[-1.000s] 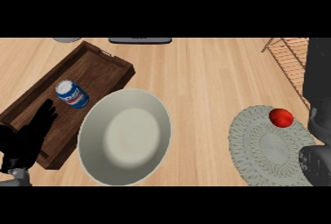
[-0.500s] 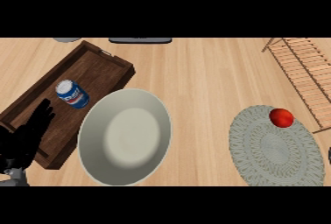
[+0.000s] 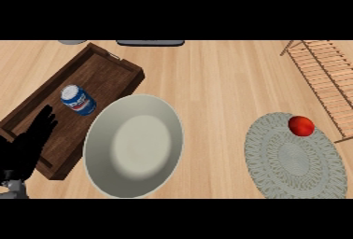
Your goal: Pick the bell pepper from the placemat and place it in the tiered shelf
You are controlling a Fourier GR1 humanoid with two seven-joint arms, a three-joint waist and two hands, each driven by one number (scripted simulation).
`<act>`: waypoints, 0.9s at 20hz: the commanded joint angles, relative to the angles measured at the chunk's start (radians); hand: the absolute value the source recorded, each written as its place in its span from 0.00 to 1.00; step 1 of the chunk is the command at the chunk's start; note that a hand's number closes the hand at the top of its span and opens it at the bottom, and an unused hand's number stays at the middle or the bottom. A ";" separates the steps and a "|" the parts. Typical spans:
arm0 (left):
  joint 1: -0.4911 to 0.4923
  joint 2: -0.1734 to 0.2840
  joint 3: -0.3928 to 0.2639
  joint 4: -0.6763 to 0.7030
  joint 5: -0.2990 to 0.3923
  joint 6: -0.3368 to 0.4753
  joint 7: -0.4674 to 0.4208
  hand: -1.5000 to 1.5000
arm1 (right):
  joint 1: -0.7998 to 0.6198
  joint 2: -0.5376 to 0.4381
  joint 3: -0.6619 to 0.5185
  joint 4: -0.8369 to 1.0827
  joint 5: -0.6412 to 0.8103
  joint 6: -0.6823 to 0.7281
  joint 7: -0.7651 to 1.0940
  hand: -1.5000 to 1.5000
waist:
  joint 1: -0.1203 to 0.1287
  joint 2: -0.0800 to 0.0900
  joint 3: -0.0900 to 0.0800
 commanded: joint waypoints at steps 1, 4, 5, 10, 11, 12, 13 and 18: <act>-0.028 -0.002 0.006 0.006 0.007 -0.002 0.023 0.50 | 0.040 -0.038 -0.034 0.040 -0.048 -0.103 0.017 1.00 | -0.003 0.000 0.000; -0.025 -0.005 -0.004 -0.051 -0.001 0.012 0.068 0.50 | 0.058 -0.065 -0.049 0.117 -0.046 -0.123 0.034 1.00 | 0.005 0.002 0.001; -0.009 -0.015 -0.001 -0.029 0.000 0.011 0.028 0.50 | 0.109 -0.056 -0.081 0.012 -0.055 -0.208 0.068 1.00 | -0.005 0.001 0.001; -0.041 -0.007 0.009 0.058 -0.023 0.003 -0.014 0.50 | 0.144 -0.073 -0.071 0.113 -0.057 -0.176 0.055 0.00 | -0.005 0.001 0.000; 0.018 -0.005 0.009 -0.068 0.005 -0.005 0.060 0.50 | 0.132 -0.062 -0.044 0.097 -0.048 -0.127 0.070 0.00 | 0.000 -0.003 0.000; -0.018 -0.004 0.011 -0.051 -0.003 0.004 0.055 0.50 | 0.147 -0.060 -0.044 0.109 -0.063 -0.158 0.055 0.00 | -0.002 -0.002 0.000; 0.003 -0.034 -0.014 -0.060 -0.033 0.026 0.028 0.50 | 0.172 -0.095 -0.059 0.116 -0.082 -0.188 0.015 0.00 | -0.003 -0.002 0.000; 0.001 -0.026 -0.003 0.000 -0.043 0.014 -0.003 0.50 | 0.137 -0.123 -0.067 0.076 -0.144 -0.251 -0.033 0.00 | -0.008 -0.002 0.000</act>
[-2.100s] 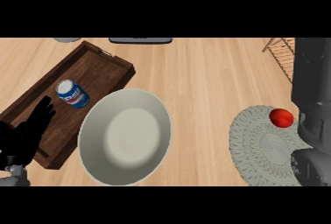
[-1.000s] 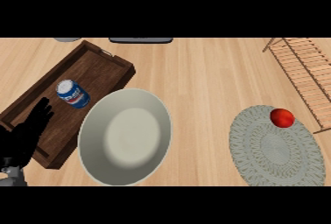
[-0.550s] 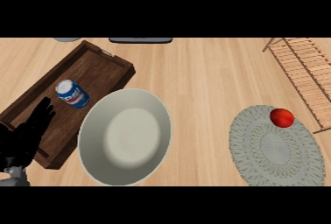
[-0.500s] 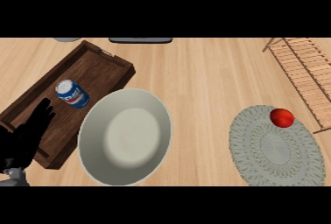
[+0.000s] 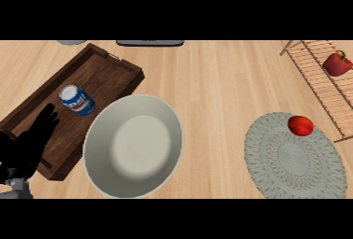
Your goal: Pick the bell pepper from the placemat and place it in the tiered shelf
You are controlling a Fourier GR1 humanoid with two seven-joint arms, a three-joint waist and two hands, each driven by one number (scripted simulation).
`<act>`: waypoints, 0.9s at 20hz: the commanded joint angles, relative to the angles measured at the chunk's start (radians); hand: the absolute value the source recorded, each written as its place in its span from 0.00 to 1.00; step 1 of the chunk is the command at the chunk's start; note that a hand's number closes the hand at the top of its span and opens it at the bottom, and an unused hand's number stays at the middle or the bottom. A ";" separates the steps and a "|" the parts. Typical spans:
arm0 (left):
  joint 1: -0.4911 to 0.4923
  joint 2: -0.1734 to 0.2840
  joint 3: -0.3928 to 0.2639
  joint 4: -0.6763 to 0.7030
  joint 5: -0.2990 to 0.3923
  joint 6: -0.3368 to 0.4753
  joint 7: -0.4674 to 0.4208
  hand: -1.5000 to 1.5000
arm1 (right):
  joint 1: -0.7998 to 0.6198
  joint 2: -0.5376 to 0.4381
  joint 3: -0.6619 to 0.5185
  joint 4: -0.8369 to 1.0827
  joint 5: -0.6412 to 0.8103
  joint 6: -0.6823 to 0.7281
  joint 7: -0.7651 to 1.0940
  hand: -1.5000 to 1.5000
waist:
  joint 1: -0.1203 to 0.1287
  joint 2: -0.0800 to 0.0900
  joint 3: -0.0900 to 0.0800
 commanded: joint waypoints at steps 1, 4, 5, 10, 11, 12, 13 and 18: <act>0.029 0.002 0.002 -0.006 0.000 -0.018 -0.019 0.50 | -0.013 -0.013 -0.008 -0.016 -0.044 -0.095 0.012 0.00 | 0.003 -0.001 0.000; -0.001 -0.013 0.002 -0.006 -0.004 0.007 0.003 0.50 | -0.001 0.042 -0.010 -0.096 -0.095 -0.129 0.007 0.00 | -0.008 -0.005 0.000; -0.001 -0.006 0.012 0.019 0.004 -0.004 -0.006 0.50 | 0.000 0.005 -0.048 -0.084 -0.122 -0.160 0.000 0.00 | -0.006 -0.002 0.000; 0.020 0.009 0.034 0.084 -0.005 -0.027 -0.095 0.50 | -0.003 0.049 -0.052 -0.238 -0.209 -0.143 -0.005 0.00 | -0.017 -0.007 -0.001; -0.009 0.019 0.026 0.044 -0.003 -0.025 -0.033 0.50 | 0.050 0.059 -0.073 -0.252 -0.247 -0.187 -0.035 0.00 | -0.018 -0.006 0.000; 0.043 0.009 0.025 0.018 -0.001 -0.026 -0.046 0.50 | 0.000 0.078 -0.049 -0.316 -0.236 -0.145 0.010 0.00 | -0.015 -0.011 -0.001; 0.053 0.018 0.038 0.010 0.015 -0.038 -0.039 0.50 | 0.028 0.101 -0.036 -0.380 -0.241 -0.153 0.002 0.00 | -0.018 -0.013 -0.001; 0.016 0.006 0.037 0.039 0.002 -0.017 -0.028 0.50 | 0.065 0.143 0.030 -0.661 -0.224 -0.070 0.055 0.00 | -0.034 -0.014 -0.002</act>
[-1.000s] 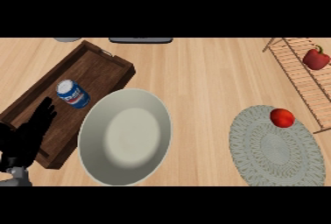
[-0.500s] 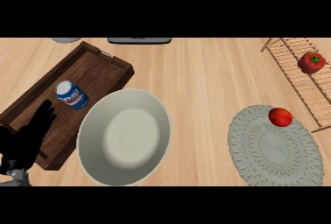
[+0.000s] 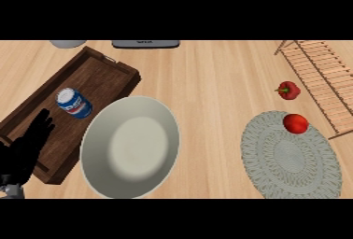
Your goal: Pick the bell pepper from the placemat and place it in the tiered shelf
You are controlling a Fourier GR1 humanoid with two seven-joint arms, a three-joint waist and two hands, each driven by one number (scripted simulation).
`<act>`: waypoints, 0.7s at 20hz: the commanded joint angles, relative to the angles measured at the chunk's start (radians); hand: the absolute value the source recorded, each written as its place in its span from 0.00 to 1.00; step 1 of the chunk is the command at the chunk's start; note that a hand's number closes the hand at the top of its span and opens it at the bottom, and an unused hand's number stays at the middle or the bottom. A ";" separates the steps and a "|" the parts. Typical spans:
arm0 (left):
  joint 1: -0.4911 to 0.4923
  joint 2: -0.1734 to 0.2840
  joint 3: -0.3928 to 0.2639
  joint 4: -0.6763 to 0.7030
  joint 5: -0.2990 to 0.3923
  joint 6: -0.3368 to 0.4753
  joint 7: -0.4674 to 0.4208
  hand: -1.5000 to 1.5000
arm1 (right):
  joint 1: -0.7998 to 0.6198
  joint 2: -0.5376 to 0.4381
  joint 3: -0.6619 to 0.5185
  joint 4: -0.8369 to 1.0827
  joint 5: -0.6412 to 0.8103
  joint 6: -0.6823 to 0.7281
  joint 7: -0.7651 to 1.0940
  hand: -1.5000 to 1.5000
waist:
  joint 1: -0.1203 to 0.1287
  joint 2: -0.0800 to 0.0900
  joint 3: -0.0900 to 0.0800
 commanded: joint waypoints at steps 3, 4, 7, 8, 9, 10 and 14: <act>0.023 0.017 0.025 -0.027 0.020 -0.012 0.023 0.50 | 0.010 0.020 0.064 -0.380 0.048 0.230 0.144 0.00 | -0.022 -0.013 -0.001; 0.015 0.014 0.022 -0.047 0.019 -0.001 0.047 0.50 | 0.042 0.011 0.055 -0.441 0.036 0.300 0.136 0.00 | -0.032 -0.016 -0.001; 0.025 -0.028 0.002 0.012 -0.022 0.034 -0.012 0.50 | 0.032 0.060 0.105 -0.623 0.116 0.418 0.212 0.00 | -0.042 -0.016 -0.004; 0.026 0.006 0.018 -0.015 -0.004 0.009 0.017 0.50 | 0.045 0.031 0.061 -0.677 0.096 0.470 0.205 0.00 | -0.049 -0.021 -0.002; 0.012 -0.012 0.008 -0.020 -0.020 0.039 0.025 0.50 | 0.048 0.077 0.099 -0.719 0.146 0.522 0.242 0.00 | -0.051 -0.023 -0.003; 0.071 0.007 0.019 -0.025 -0.006 -0.002 -0.008 0.50 | 0.032 0.052 0.076 -0.753 0.137 0.598 0.236 0.00 | -0.044 -0.027 -0.004; 0.027 0.007 0.030 -0.006 -0.006 0.022 0.015 0.50 | 0.007 0.124 0.132 -0.949 0.182 0.777 0.243 0.00 | -0.061 -0.032 -0.006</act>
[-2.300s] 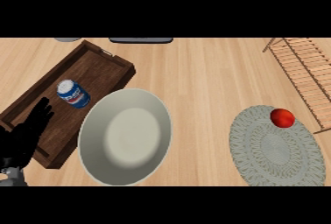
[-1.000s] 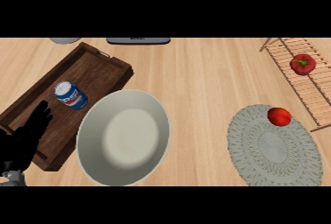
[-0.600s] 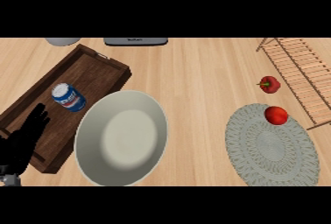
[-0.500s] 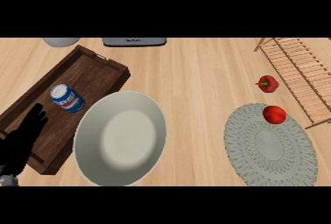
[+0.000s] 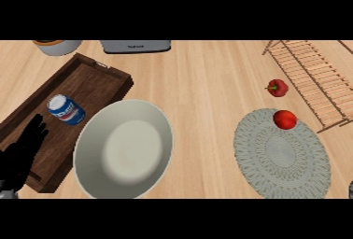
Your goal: Pick the bell pepper from the placemat and place it in the tiered shelf
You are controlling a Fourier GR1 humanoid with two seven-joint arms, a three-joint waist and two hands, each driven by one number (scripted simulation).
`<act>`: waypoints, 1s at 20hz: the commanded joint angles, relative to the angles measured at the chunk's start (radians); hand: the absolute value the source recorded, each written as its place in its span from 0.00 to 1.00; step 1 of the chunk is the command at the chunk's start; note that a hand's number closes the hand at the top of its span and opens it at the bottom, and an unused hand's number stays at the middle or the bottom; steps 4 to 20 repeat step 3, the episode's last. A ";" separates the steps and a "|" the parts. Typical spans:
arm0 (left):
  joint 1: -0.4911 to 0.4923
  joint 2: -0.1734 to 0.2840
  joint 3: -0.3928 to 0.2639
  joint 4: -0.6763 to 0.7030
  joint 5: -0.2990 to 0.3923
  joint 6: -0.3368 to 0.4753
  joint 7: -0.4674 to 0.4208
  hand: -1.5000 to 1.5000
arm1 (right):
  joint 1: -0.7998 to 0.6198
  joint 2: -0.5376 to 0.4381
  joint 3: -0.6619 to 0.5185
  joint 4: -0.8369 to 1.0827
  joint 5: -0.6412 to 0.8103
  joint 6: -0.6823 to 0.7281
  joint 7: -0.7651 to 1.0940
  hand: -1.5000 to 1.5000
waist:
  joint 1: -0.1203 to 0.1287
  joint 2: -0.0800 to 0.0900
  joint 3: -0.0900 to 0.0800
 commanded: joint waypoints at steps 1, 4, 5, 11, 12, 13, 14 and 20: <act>0.016 0.020 0.026 0.011 0.018 -0.015 0.003 0.50 | 0.007 0.056 0.032 -0.223 0.037 0.287 0.124 0.00 | -0.016 -0.010 -0.001; 0.028 -0.005 0.007 -0.007 0.006 0.002 0.009 0.50 | -0.012 0.041 0.042 -0.307 0.057 0.378 0.087 0.00 | -0.026 -0.016 -0.001; 0.028 -0.005 0.007 -0.007 0.006 0.002 0.009 0.50 | -0.012 0.041 0.042 -0.307 0.057 0.378 0.087 0.00 | -0.026 -0.016 -0.001; 0.028 -0.005 0.007 -0.007 0.006 0.002 0.009 0.50 | -0.012 0.041 0.042 -0.307 0.057 0.378 0.087 0.00 | -0.026 -0.016 -0.001; 0.028 -0.005 0.007 -0.007 0.006 0.002 0.009 0.50 | -0.012 0.041 0.042 -0.307 0.057 0.378 0.087 0.00 | -0.026 -0.016 -0.001; 0.028 -0.005 0.007 -0.007 0.006 0.002 0.009 0.50 | -0.012 0.041 0.042 -0.307 0.057 0.378 0.087 0.00 | -0.026 -0.016 -0.001; 0.028 -0.005 0.007 -0.007 0.006 0.002 0.009 0.50 | -0.012 0.041 0.042 -0.307 0.057 0.378 0.087 0.00 | -0.026 -0.016 -0.001; 0.028 -0.005 0.007 -0.007 0.006 0.002 0.009 0.50 | -0.012 0.041 0.042 -0.307 0.057 0.378 0.087 0.00 | -0.026 -0.016 -0.001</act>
